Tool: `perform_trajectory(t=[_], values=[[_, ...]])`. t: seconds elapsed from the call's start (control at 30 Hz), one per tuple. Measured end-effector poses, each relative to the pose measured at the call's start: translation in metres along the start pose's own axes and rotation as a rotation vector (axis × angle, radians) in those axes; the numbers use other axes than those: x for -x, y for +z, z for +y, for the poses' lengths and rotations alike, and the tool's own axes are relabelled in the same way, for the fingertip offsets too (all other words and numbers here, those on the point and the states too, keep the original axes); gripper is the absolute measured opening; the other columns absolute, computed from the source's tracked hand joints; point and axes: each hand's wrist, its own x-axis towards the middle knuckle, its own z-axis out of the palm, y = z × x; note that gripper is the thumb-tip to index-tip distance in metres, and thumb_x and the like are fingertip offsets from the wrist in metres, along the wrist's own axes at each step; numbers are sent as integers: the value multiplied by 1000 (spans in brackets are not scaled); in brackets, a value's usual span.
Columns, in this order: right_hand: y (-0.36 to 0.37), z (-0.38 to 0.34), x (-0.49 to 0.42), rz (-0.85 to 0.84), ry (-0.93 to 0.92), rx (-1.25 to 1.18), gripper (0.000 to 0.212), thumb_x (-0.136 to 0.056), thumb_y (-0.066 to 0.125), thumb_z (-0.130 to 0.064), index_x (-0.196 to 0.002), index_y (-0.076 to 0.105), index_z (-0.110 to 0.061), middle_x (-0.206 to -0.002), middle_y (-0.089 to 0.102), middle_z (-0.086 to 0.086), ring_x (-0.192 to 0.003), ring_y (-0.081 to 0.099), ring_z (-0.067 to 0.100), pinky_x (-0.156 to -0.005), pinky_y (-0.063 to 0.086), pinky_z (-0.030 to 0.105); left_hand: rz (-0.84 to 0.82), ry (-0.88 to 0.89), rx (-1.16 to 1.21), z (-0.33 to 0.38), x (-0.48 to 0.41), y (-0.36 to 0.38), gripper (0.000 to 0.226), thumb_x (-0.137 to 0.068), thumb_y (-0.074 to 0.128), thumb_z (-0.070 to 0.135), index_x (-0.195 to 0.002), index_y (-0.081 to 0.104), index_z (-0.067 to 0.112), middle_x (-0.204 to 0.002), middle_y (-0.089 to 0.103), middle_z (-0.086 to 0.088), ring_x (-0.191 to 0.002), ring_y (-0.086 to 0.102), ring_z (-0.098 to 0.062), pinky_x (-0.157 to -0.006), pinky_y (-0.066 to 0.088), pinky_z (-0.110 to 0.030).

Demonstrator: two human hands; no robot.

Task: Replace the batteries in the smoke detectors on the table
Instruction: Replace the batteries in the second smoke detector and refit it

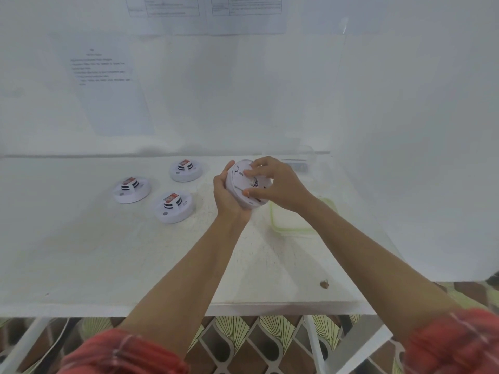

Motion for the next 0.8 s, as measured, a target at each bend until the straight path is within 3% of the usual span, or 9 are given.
perform_trajectory(t=[0.1,0.23,0.3,0.4,0.53,0.7,0.8], values=[[-3,0,2,-14,-8,-8,41,-73,78,-19,-112,68,-11,-122,51,4,-105,47,7,-85,35,11,27,-30,-17,0,1,3,70,-76,55,35,-144,38,24,-122,52,-9,-108,53,-32,-86,46,-41],[-3,0,5,7,-28,4,37,-77,75,-19,-113,68,-9,-123,50,8,-115,48,13,-93,37,16,65,-8,-49,-1,7,12,67,-78,51,36,-143,39,22,-118,52,-8,-104,54,-31,-74,51,-37],[0,1,6,46,-50,21,36,-79,73,-19,-113,67,-9,-120,51,11,-116,48,16,-92,35,16,85,56,-26,-3,10,18,50,-84,43,33,-132,51,20,-109,56,-8,-94,57,-28,-70,53,-33],[8,2,6,126,-37,46,34,-82,70,-21,-114,67,-10,-116,54,11,-111,51,17,-85,32,10,105,141,12,-5,22,32,25,-90,34,26,-94,58,23,-88,58,-6,-77,58,-23,-63,52,-26],[21,0,6,202,49,-23,34,-85,65,-23,-118,65,-14,-118,54,8,-109,51,13,-81,30,5,150,213,-24,-6,26,39,26,-93,33,24,-90,59,23,-84,60,-4,-73,60,-20,-53,53,-23],[28,0,3,193,51,-109,35,-87,63,-19,-120,63,-9,-123,60,11,-117,54,21,-100,40,24,193,276,-154,0,28,40,24,-94,37,24,-93,61,24,-92,62,-4,-80,61,-21,-59,53,-25],[18,-2,-5,112,177,-313,33,-88,61,-19,-120,62,-13,-123,63,3,-116,56,18,-104,42,35,201,381,-374,7,25,40,20,-92,45,20,-95,63,27,-105,59,-4,-101,59,-26,-83,50,-38]])
